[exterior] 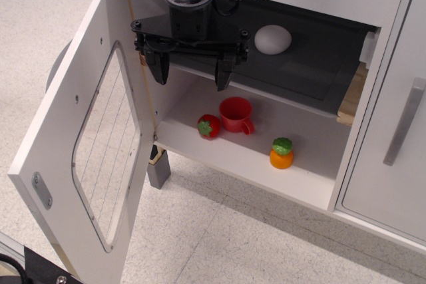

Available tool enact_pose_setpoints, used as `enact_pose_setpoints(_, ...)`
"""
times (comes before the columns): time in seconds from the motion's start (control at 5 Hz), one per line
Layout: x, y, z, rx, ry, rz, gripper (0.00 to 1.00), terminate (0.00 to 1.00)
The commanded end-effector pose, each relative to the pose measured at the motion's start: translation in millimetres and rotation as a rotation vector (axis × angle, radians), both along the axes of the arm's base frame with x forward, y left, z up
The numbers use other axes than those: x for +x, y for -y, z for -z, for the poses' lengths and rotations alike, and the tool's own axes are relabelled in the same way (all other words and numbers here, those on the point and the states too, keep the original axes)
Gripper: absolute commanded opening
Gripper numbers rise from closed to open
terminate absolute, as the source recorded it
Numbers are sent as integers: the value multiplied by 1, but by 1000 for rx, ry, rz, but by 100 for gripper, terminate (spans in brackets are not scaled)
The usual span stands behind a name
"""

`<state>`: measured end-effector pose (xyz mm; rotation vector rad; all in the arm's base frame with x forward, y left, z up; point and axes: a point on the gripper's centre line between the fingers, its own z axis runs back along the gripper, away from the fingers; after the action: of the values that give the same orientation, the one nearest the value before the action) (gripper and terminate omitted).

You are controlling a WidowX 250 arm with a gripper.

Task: Close oven

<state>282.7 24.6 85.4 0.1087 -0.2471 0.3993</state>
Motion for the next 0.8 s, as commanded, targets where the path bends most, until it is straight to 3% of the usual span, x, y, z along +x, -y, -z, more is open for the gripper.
enact_pose_setpoints(0.0,0,0,0,0,0,0,100,0)
enact_pose_setpoints(0.2,-10,-27,-29,38,71,-38,100,0)
enact_pose_setpoints(0.4,-15,-57,-60,70,57,-58,100,0)
enact_pose_setpoints(0.6,-19,-83,-69,146,63,-86,100,0)
